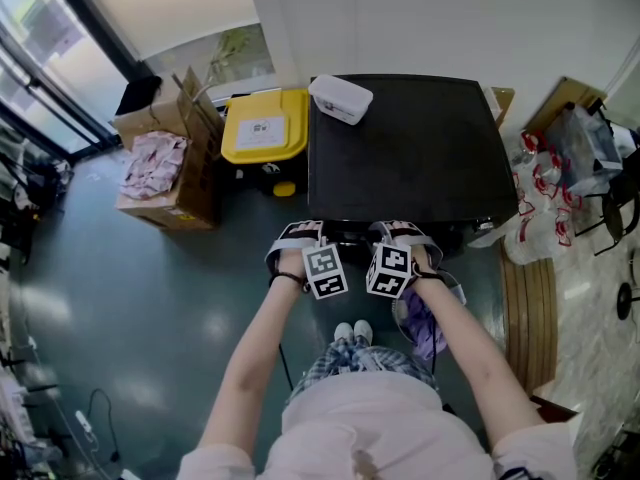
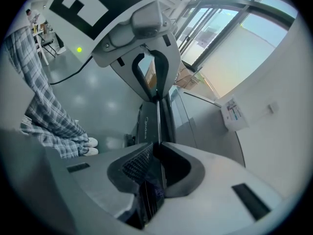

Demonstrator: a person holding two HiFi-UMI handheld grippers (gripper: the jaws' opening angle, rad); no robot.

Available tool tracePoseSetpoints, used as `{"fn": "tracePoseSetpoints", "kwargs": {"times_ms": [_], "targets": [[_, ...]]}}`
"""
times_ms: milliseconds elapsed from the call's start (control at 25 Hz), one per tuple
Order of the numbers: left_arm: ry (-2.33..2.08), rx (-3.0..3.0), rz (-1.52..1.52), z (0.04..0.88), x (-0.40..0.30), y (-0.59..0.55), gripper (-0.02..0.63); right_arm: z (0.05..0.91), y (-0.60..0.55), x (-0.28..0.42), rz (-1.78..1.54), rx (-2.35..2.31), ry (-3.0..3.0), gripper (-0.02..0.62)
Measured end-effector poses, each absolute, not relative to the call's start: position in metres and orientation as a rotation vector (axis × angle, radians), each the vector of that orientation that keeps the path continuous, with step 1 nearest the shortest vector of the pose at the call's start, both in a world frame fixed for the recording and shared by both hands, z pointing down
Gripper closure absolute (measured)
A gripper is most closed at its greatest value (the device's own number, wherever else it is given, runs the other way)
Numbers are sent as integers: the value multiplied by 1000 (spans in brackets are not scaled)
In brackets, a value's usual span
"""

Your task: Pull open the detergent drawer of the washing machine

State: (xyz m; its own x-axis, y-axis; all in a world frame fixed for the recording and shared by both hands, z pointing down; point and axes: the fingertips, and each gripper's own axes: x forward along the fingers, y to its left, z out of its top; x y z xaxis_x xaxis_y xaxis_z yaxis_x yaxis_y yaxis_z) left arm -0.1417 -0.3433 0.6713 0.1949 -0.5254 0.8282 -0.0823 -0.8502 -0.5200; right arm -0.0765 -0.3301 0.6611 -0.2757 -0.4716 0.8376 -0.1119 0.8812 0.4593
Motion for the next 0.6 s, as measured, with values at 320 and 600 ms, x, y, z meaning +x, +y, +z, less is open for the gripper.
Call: {"fn": "tracePoseSetpoints", "kwargs": {"times_ms": [320,600], "targets": [[573,-2126,-1695,671,-141,-331,528,659,-318,-76,-353,434,-1854,526],[556,-2136,-1707,672,-141,-316,528,660,-303,-77,-310,429,-1880,529]]}}
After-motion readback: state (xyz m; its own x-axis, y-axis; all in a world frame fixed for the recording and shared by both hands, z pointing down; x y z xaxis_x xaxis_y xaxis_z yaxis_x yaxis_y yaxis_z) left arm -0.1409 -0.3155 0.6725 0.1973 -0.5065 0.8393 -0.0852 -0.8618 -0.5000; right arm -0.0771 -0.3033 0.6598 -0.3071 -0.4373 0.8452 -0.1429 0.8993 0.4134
